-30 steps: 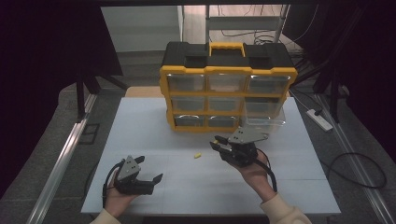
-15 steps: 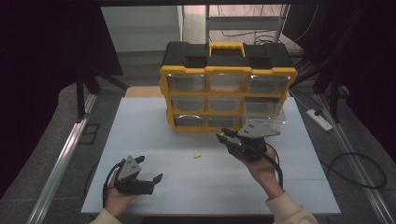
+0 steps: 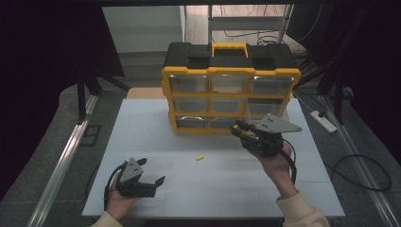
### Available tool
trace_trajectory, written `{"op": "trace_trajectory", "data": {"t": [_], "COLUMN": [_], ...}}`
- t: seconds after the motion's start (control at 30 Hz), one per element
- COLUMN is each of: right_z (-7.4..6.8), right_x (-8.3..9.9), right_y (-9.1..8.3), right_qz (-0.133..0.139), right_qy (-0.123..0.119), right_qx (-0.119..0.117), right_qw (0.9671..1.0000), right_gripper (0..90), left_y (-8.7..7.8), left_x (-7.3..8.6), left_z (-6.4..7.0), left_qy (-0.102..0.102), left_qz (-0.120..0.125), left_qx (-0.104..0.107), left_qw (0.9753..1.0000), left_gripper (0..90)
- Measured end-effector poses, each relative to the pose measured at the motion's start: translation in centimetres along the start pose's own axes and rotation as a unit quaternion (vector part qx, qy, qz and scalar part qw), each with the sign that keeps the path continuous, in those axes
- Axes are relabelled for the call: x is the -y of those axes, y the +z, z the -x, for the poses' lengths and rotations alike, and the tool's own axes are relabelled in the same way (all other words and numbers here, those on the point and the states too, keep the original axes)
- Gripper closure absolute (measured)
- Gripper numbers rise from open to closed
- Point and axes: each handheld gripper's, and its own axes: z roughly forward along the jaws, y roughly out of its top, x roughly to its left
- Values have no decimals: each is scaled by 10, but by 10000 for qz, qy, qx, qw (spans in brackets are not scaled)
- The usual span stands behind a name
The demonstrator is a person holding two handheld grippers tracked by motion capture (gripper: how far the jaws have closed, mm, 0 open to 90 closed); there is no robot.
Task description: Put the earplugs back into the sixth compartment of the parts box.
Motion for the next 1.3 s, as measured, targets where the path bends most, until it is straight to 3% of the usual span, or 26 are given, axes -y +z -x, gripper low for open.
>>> {"op": "trace_trajectory", "data": {"t": [0.3, 0.67, 0.83, 1.13, 1.3], "right_z": [20, 43, 55, 81, 89], "right_x": [-5, -2, -2, 1, 3], "right_y": [-18, -22, -23, -19, -19], "right_qz": [130, -2, -66, -163, -171], "right_qy": [72, 164, 133, 250, 337], "right_qx": [456, 897, 1173, 1379, 1371], "right_qw": [9988, 9958, 9930, 9900, 9898], "right_gripper": [689, 688, 687, 681, 679], "left_y": [1, 1, 0, 2, 3], "left_x": [0, 0, 0, 0, 0], "left_z": [0, 0, 1, 1, 1], "left_qy": [9, 13, 24, 19, 22], "left_qz": [-6, -12, -2, -53, -86], "left_qx": [0, -5, -21, -56, -59], "left_qw": [10000, 10000, 10000, 10000, 9999], "left_gripper": [59, 60, 60, 60, 60]}}
